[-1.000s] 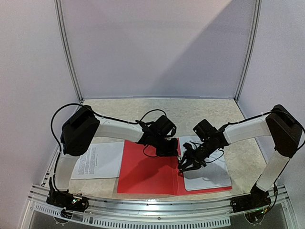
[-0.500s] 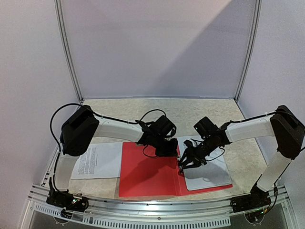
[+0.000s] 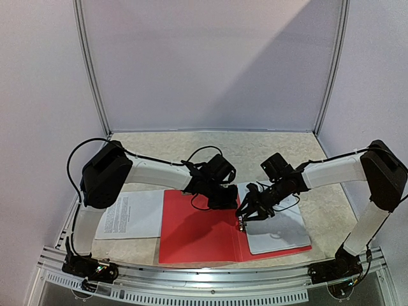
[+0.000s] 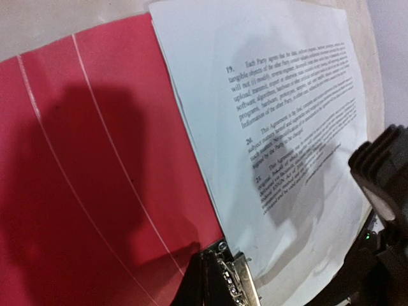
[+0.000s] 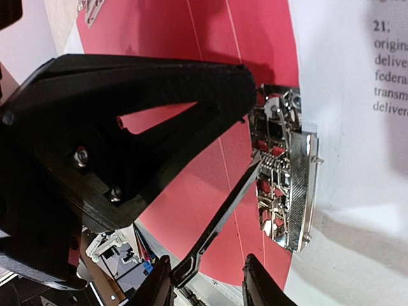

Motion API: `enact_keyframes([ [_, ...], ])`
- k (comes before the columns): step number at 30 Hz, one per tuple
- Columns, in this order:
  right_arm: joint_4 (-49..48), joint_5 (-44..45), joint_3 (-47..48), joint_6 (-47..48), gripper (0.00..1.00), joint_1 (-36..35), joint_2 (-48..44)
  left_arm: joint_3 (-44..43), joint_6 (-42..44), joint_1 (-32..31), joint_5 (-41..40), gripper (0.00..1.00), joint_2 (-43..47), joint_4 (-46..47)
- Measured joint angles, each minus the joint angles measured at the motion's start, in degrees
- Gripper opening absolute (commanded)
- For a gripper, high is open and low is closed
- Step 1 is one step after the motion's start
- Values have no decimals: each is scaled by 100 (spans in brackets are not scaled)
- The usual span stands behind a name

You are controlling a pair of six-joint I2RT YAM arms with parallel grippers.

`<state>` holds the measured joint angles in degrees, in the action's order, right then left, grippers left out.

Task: Put the files into the folder
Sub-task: Clamp the file with the spring clip on the folder.

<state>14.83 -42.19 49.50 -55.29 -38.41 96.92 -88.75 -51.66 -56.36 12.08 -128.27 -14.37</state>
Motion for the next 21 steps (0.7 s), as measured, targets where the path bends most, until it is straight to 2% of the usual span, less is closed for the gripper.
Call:
enact_keyframes([
  [18, -807, -306, -101, -595, 37, 238, 291, 0, 63, 0, 0, 0, 0, 2],
  [21, -848, -343, -116, -643, 39, 238, 291, 0, 66, 0, 0, 0, 0, 2],
])
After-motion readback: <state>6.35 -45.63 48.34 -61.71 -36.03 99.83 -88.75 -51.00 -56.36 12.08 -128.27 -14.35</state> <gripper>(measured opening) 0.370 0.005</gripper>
